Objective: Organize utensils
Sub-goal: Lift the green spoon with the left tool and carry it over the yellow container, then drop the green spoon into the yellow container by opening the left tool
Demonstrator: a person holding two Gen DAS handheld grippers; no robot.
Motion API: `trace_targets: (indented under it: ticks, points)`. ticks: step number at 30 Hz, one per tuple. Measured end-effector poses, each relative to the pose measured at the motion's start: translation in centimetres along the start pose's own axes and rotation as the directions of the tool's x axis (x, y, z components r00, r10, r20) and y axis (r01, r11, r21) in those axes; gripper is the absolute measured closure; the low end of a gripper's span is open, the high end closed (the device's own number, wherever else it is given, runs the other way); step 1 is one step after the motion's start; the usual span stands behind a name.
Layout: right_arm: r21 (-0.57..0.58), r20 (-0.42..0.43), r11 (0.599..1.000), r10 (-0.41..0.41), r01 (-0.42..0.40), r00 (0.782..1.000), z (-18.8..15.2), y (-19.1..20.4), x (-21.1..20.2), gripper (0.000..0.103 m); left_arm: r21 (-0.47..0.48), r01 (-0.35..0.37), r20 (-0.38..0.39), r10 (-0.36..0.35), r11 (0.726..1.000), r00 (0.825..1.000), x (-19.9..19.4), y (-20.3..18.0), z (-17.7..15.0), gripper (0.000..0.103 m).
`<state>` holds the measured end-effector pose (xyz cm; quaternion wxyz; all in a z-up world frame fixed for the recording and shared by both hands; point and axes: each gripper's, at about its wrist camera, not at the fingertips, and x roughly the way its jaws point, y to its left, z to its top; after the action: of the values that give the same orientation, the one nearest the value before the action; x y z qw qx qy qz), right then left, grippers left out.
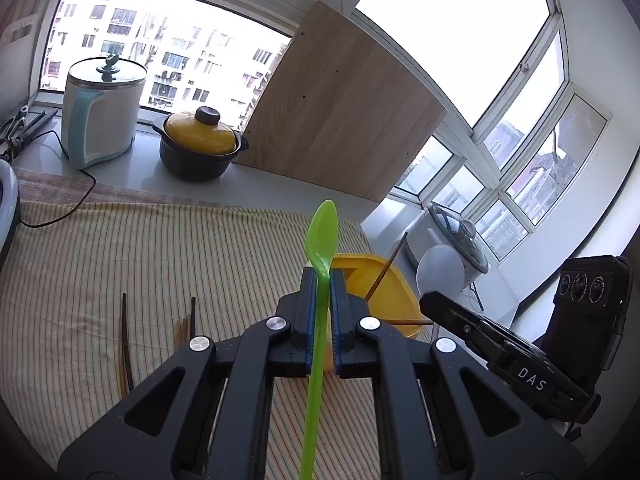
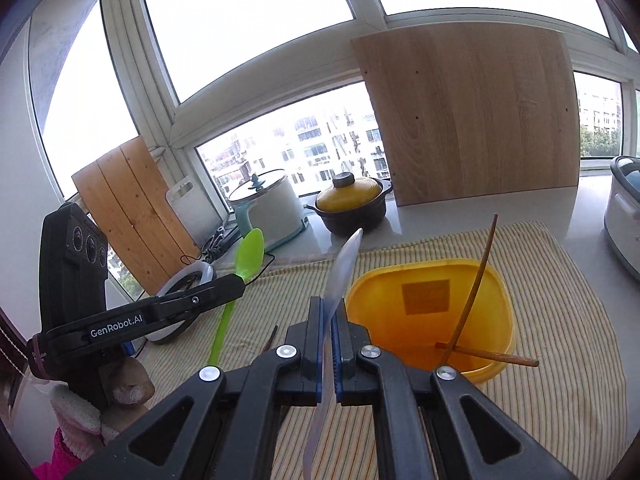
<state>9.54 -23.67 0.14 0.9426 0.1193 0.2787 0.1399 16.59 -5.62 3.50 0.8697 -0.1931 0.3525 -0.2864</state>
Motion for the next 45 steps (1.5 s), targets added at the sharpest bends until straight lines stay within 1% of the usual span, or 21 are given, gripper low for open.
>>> trace_targets:
  ticks: [10,15,22,29,36,39,45]
  points:
    - [0.028,0.05,0.998,-0.051,0.05,0.997,2.4,-2.5,0.2,0.102,0.001,0.046,0.012,-0.046,0.999,0.999,4.2,-2.5,2.3,0.099]
    - [0.027,0.076,0.996,-0.089,0.087,0.993,3.5,-3.6,0.4,0.102,0.012,0.039,0.024,-0.039,0.999,0.999,6.3,-3.4,3.3,0.099]
    - [0.06,0.095,0.991,-0.124,0.119,0.988,4.4,-5.2,0.5,0.102,0.049,0.05,0.013,-0.051,0.998,0.999,8.7,-4.5,4.0,0.099]
    - [0.062,0.097,0.985,-0.167,0.161,0.981,4.5,-5.9,1.6,0.102,0.061,0.042,0.035,-0.044,0.997,0.998,10.0,-4.8,4.5,0.099]
    - [0.057,0.083,0.982,-0.187,0.183,0.979,4.2,-6.0,2.9,0.102,0.069,0.045,0.027,-0.047,0.997,0.999,10.9,-4.3,4.4,0.099]
    - [0.051,0.08,0.98,-0.194,0.19,0.978,4.1,-5.9,3.3,0.102,0.094,0.039,0.043,-0.043,0.995,0.998,10.9,-4.5,4.3,0.099]
    - [0.031,0.079,0.977,-0.213,0.211,0.974,3.7,-5.5,3.8,0.102,0.114,0.031,0.059,-0.038,0.993,0.998,11.2,-4.6,3.9,0.099]
